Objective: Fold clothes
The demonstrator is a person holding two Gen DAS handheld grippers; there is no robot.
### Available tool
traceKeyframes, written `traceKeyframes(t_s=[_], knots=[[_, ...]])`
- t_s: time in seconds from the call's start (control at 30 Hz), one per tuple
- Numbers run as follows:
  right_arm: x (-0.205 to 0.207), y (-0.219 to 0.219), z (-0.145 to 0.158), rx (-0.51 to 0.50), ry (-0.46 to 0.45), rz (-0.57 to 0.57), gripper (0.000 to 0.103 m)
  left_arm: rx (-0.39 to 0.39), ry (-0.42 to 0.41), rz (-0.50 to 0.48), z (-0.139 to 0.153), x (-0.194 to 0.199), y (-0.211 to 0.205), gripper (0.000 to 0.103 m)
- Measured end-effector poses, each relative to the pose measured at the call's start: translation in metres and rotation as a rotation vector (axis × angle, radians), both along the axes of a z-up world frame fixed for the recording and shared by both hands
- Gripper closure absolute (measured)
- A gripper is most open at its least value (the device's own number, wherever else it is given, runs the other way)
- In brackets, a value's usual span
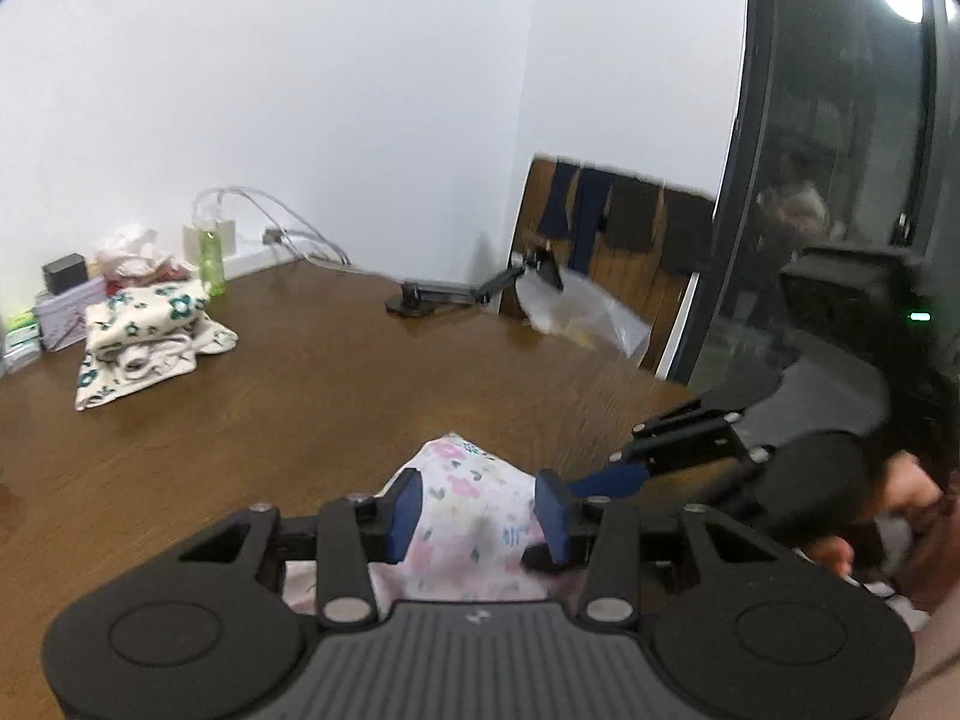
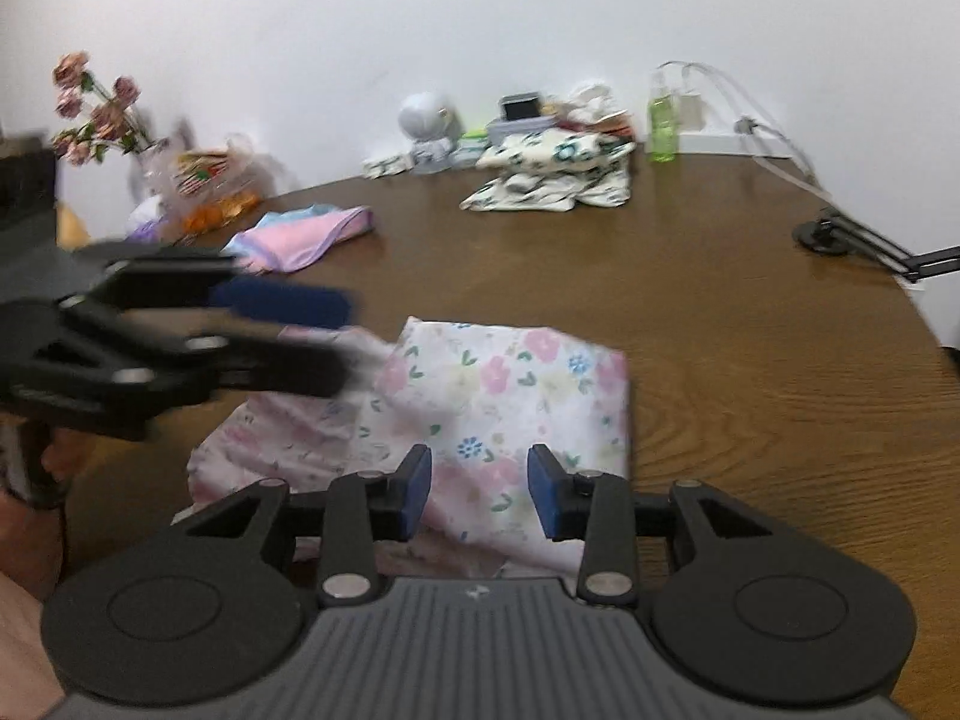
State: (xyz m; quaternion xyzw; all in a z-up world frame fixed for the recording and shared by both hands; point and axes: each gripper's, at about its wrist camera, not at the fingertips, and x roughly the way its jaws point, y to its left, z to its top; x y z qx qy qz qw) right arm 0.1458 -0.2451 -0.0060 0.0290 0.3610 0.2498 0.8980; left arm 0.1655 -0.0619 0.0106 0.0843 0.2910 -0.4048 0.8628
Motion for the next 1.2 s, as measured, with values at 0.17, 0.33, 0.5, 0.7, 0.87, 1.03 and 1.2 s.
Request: traceKeyframes(t_s=[0.17,0.33,0.5,0.7,0.87,1.03,1.2], knots=[[-0.001,0.011,-0.014,-0.037,-0.006,0.011,0.067,0.031,0.134,0.056,-0.034,0.03,-0.002,0.069],[-0.001,0.011,-0.029,-0.018,0.005,0.014,0.067,0.011,0.204,0.08,-0.05,0.042,0.01,0.074],[-0.005,-0.001,-0.02,0.034,0.0,-0.006,0.065,0.029,0.139,0.071,-0.032,0.023,0.011,0.067],[-0.004,-0.025,0.009,0.032,-0.096,-0.081,0.066,0.075,0.042,0.038,-0.012,-0.01,0.007,0.066],[0.021,-0.016,-0.004,0.014,-0.08,-0.076,0.071,0.127,0.07,0.055,-0.029,-0.011,-0.003,0.061],[0.045,-0.002,-0.021,0.0,-0.056,-0.068,0.071,0.141,0.112,0.075,-0.048,-0.005,-0.002,0.061],[0.048,-0.008,-0.021,0.053,-0.036,-0.086,0.068,0.118,0.094,0.078,-0.037,-0.006,0.002,0.059]])
